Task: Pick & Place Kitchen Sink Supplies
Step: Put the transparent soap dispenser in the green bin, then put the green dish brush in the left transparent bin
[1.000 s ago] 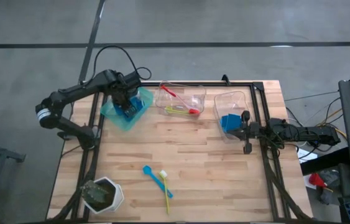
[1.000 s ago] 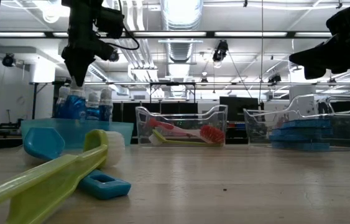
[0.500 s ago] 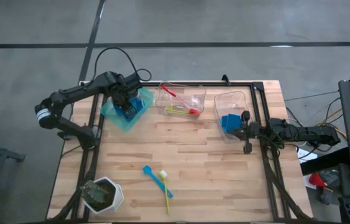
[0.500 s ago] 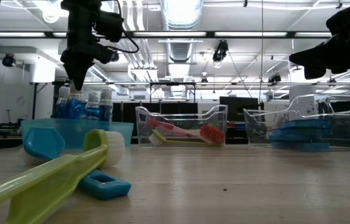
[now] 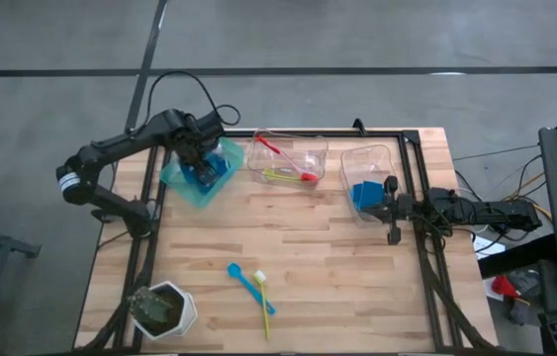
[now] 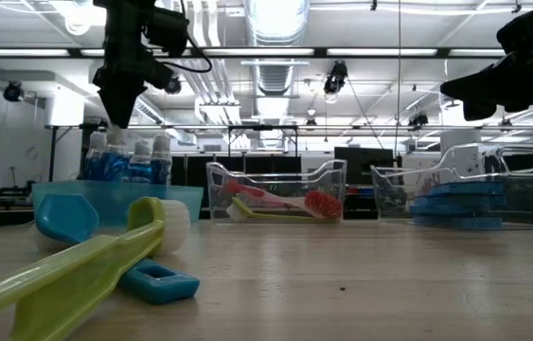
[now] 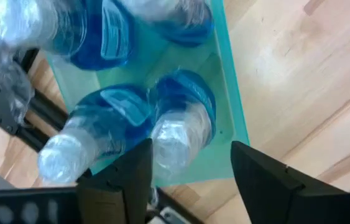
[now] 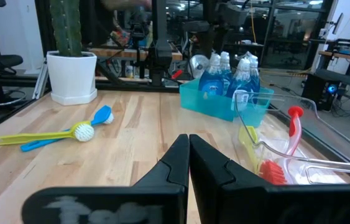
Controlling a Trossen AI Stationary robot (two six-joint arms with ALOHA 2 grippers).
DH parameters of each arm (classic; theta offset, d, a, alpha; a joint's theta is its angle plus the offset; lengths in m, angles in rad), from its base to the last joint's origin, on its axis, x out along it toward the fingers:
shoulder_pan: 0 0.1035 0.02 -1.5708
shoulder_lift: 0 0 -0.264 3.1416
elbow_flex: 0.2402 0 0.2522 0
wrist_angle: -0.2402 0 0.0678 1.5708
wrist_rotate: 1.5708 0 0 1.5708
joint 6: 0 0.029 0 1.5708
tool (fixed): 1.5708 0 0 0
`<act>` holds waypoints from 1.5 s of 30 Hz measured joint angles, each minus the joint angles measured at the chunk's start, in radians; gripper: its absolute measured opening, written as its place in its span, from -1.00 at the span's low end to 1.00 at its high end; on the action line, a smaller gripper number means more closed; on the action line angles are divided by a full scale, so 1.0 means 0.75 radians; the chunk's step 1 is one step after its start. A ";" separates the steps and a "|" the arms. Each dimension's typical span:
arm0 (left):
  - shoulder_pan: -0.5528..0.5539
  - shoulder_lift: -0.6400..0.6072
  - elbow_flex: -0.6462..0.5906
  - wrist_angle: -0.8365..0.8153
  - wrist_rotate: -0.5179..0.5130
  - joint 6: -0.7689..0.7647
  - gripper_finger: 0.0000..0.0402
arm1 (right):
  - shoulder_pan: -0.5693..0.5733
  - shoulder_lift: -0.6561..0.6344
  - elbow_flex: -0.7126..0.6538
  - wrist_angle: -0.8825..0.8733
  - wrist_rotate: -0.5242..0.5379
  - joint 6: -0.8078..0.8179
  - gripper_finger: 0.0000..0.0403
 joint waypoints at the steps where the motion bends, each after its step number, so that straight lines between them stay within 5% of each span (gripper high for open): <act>1: 0.000 0.000 0.005 -0.014 0.000 0.000 0.04 | 0.000 0.000 0.000 0.000 0.000 0.000 -0.96; 17: -0.088 -0.020 0.242 -0.128 0.088 -0.014 0.10 | 0.000 0.000 0.000 0.000 -0.001 0.000 -0.96; 35: -0.844 -0.029 0.298 0.332 0.199 -0.285 0.10 | 0.000 0.000 0.000 0.000 0.000 0.000 -0.96; 45: -1.149 0.114 0.296 0.491 0.088 -0.177 0.10 | 0.000 0.000 0.000 0.000 0.000 0.000 -0.96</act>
